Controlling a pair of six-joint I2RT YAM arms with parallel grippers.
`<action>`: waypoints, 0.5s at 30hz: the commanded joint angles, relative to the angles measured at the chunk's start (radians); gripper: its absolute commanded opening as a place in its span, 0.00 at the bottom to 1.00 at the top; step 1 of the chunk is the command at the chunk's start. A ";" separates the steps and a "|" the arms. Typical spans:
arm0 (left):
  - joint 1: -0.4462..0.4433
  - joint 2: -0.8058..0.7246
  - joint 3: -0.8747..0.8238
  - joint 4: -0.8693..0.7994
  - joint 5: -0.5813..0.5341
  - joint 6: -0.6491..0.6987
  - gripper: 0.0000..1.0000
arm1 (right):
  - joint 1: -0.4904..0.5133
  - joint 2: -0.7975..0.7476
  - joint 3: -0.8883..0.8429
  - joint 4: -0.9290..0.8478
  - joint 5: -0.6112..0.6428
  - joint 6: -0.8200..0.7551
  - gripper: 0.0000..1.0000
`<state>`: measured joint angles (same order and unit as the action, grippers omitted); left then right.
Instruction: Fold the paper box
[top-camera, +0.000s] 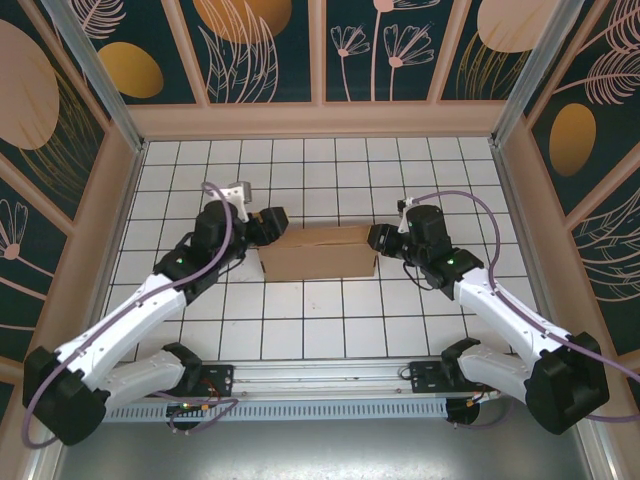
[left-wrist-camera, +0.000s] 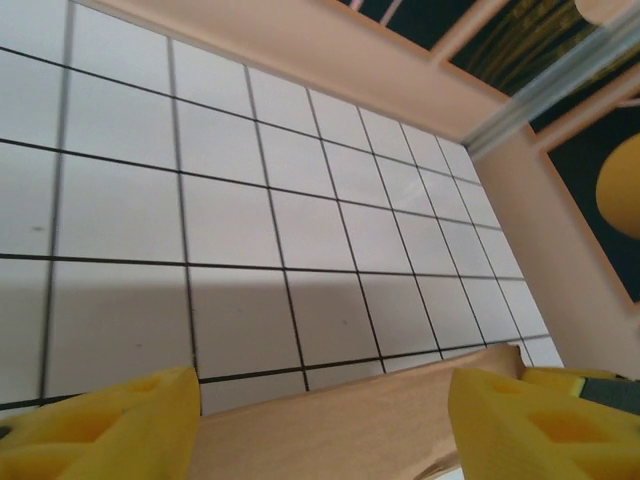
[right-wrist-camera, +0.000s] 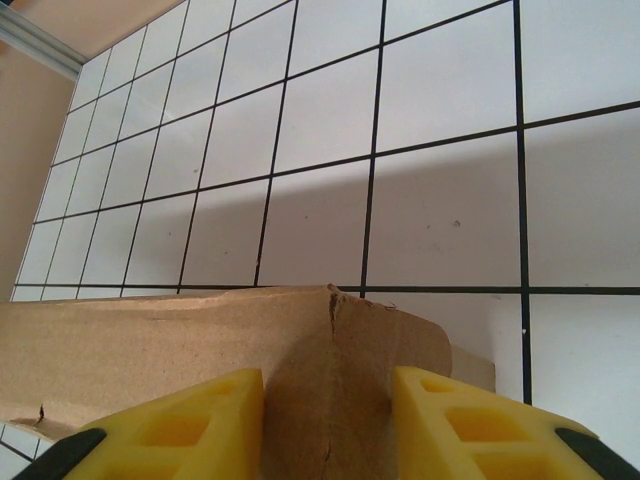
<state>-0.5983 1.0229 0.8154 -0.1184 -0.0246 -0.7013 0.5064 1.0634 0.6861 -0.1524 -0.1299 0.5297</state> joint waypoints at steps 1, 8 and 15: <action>0.025 -0.037 -0.023 -0.126 -0.033 0.007 0.69 | 0.016 0.027 -0.030 -0.069 0.035 0.001 0.37; 0.073 -0.020 -0.096 -0.064 -0.004 -0.007 0.72 | 0.029 0.033 -0.030 -0.071 0.032 0.004 0.38; 0.074 0.029 -0.141 0.024 0.072 -0.066 0.72 | 0.029 0.022 -0.028 -0.079 0.026 0.004 0.38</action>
<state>-0.5282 1.0443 0.7006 -0.1562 -0.0082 -0.7273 0.5209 1.0706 0.6861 -0.1383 -0.1192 0.5323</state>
